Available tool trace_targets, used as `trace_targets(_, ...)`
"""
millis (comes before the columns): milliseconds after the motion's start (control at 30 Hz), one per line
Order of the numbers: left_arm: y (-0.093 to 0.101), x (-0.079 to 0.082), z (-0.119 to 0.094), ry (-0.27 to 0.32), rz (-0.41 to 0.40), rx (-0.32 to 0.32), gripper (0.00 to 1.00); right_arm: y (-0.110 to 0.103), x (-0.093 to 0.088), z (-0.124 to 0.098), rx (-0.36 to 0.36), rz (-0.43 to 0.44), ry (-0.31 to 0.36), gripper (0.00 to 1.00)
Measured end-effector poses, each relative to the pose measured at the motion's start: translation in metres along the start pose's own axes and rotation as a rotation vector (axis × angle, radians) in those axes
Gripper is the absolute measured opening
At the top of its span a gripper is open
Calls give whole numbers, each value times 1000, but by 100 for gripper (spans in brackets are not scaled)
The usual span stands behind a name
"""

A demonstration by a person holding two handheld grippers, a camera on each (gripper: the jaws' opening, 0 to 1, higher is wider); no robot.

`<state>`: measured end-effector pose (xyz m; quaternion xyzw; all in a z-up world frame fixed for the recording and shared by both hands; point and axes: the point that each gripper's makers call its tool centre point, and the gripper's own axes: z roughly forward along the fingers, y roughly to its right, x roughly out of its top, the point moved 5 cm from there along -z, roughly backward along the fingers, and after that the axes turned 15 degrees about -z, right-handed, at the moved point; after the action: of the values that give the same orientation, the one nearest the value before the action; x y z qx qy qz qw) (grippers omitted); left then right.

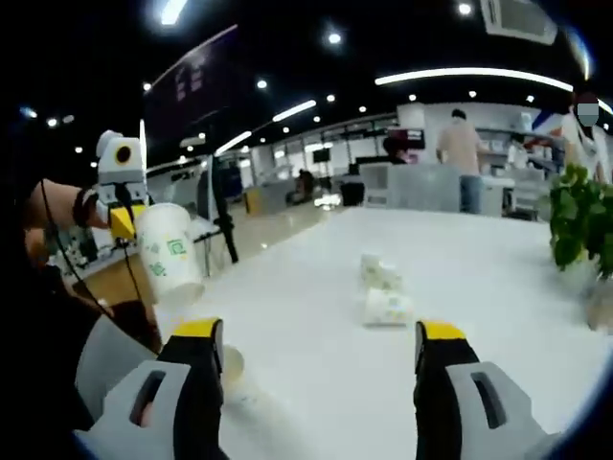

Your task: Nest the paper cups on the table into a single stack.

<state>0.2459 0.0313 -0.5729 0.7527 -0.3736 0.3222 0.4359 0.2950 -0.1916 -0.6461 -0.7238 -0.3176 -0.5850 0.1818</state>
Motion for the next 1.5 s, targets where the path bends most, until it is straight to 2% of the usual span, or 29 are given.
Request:
trace_targets(133,-1,-7,1,-50,18,11,0,4,1,-2,-41,-33,31,93)
trace_targets(233,-4,-15,2,-106,56,33,0,7,-3,-2,-76,-77,13,100)
trace_targets(367,-5,-20,8,-135,65,35,0,5,-10,-5,-66,-94,-5,100)
trace_targets(533,-5,-29,17,-232,165,35,0,3,-15,-10,-73,-92,-16,100)
trace_targets(767,-6,-38,30,-288,249,34,0,1,-23,-14,-70,-50,-33,100)
trace_targets(833,-10,-44,33,-328,291,41,0,0,-24,-15,-71,-54,-35,100)
trace_targets(933,-8,-44,37,-330,311,33,0,0,-24,-16,-69,-50,-38,100)
trace_targets(1100,-11,-52,42,-382,396,35,0,-2,-27,-17,-66,-34,-52,99)
trace_targets(1167,-11,-55,46,-394,409,36,0,-5,-28,-16,-61,-34,-55,99)
trace_targets(1233,-15,-56,49,-411,420,63,0,-8,-29,-15,-44,-20,-59,98)
trace_targets(1300,-15,-55,52,-408,418,60,0,-10,-30,-15,-44,-24,-61,98)
trace_targets(1500,-16,-62,60,-464,466,51,0,-12,-30,-16,-46,-18,-63,97)
